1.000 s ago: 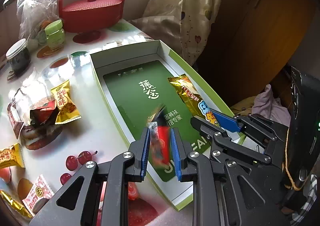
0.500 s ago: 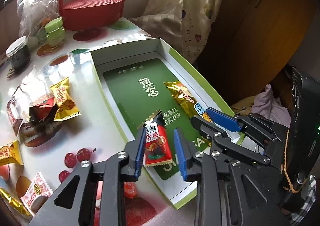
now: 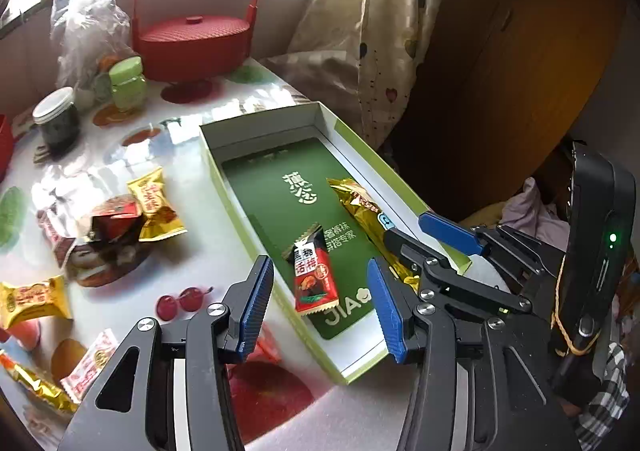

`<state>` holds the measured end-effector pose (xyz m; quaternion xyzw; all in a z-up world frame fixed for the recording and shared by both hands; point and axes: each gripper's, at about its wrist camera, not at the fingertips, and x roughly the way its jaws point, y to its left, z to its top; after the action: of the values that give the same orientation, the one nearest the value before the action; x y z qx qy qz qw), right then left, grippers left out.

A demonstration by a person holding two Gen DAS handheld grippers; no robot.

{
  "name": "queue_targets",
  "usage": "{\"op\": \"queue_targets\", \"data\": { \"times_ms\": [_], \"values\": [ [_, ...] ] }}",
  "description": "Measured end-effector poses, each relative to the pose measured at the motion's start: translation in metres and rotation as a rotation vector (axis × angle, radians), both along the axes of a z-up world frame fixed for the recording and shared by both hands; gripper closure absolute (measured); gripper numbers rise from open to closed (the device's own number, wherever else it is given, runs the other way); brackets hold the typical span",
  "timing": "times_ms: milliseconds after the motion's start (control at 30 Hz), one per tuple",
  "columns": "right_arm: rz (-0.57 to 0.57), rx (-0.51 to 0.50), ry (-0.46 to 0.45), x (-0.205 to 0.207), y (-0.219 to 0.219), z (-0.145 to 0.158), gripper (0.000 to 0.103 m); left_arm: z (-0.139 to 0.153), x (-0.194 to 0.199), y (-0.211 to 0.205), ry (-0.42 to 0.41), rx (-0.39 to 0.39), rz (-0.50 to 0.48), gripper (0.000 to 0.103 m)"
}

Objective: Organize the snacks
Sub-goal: 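Open the left gripper dropping the red bar while the right gripper releases the gold bar into the box, then move both open grippers back over the snacks on the table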

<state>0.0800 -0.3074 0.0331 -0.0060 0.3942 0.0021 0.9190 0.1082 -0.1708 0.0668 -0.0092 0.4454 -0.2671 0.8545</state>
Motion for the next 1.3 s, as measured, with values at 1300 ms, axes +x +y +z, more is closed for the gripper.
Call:
{"op": "queue_targets", "data": {
  "times_ms": [1300],
  "values": [
    [0.166,0.111,-0.01,-0.011,0.11,0.011,0.048,-0.01,-0.034,0.19,-0.009,0.027,0.403,0.053]
  ]
}}
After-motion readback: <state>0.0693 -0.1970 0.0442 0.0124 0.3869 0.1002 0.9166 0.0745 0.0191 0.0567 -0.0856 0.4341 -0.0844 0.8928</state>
